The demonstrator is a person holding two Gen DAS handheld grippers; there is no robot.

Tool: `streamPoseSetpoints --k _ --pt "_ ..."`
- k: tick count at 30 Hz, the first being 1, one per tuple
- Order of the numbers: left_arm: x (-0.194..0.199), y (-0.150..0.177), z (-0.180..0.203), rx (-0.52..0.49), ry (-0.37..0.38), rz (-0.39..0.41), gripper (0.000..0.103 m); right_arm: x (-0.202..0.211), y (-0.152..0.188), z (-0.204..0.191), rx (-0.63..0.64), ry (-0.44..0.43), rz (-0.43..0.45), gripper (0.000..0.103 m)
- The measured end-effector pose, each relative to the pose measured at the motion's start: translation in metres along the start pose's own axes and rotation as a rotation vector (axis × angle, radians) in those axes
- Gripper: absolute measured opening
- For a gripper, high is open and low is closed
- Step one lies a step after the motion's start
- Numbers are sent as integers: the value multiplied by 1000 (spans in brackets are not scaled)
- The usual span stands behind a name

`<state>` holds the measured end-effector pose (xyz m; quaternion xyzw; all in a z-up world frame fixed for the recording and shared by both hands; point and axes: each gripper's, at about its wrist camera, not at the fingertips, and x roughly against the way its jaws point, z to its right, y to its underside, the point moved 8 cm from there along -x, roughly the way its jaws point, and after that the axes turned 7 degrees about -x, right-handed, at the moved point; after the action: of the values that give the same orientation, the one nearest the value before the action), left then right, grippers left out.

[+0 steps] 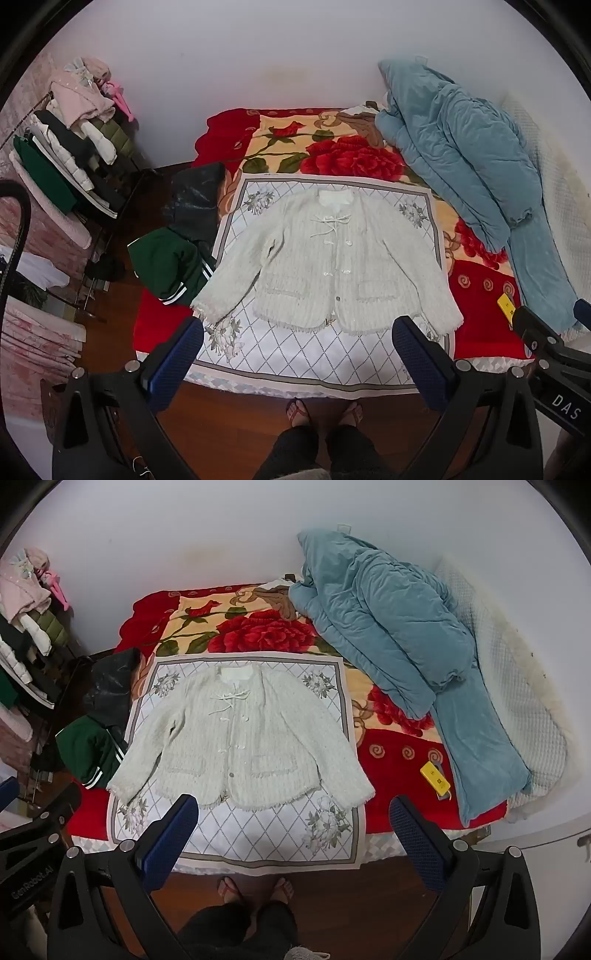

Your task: Fold large clothes

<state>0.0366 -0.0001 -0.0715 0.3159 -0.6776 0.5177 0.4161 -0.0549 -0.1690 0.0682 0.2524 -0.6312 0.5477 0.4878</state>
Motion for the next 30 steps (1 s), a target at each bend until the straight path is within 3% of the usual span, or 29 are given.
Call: streamPoseSetpoints --k 30 --pt "8 -14 5 6 9 14 103 -2 2 1 1 3 6 103"
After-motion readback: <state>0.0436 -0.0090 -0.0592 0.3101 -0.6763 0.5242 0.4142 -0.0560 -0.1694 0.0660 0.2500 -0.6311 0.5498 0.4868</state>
